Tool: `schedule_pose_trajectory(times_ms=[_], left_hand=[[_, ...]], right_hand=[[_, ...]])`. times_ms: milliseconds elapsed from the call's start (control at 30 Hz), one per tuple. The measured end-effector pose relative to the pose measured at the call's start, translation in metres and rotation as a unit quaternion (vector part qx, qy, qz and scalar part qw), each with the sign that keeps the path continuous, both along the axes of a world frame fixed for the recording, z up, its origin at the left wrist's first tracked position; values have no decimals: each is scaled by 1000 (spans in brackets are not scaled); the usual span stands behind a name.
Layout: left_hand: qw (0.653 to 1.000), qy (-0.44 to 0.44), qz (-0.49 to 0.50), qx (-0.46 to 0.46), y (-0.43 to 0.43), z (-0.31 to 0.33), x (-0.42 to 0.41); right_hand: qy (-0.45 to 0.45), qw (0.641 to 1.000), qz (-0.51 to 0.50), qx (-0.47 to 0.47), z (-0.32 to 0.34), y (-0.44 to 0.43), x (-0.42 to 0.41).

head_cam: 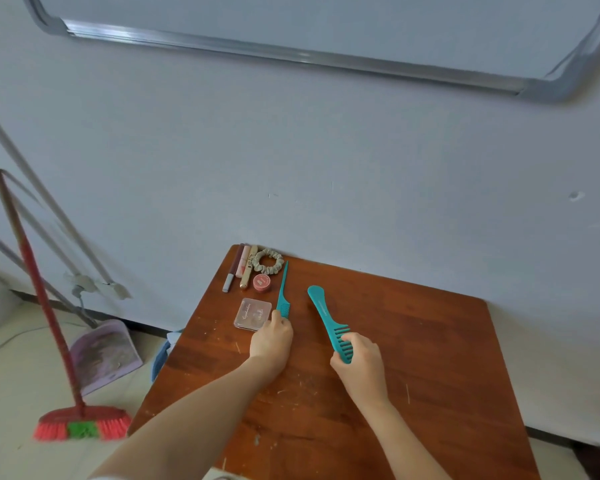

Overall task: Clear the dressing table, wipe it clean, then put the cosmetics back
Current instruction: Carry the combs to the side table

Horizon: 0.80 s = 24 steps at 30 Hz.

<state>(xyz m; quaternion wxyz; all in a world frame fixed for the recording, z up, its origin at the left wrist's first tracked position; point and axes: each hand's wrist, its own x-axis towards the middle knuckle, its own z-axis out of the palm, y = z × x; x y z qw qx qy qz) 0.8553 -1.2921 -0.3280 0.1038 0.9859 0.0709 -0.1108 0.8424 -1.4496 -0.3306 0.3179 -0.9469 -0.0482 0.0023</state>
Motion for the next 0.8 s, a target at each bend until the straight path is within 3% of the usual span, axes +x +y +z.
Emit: schedule_pose_trajectory(times_ms=[267, 433, 633, 800], left_hand=[[991, -136, 2, 14, 57, -11, -44], [988, -116, 46, 88, 110, -33, -73], [999, -19, 3, 43, 117, -31, -74], [999, -27, 33, 15, 119, -28, -72]], right_hand=[[10, 998, -65, -13, -7, 46, 9], [-6, 997, -73, -13, -11, 80, 13], [-16, 995, -95, -9, -18, 100, 20], [-9, 995, -100, -18, -23, 118, 22]])
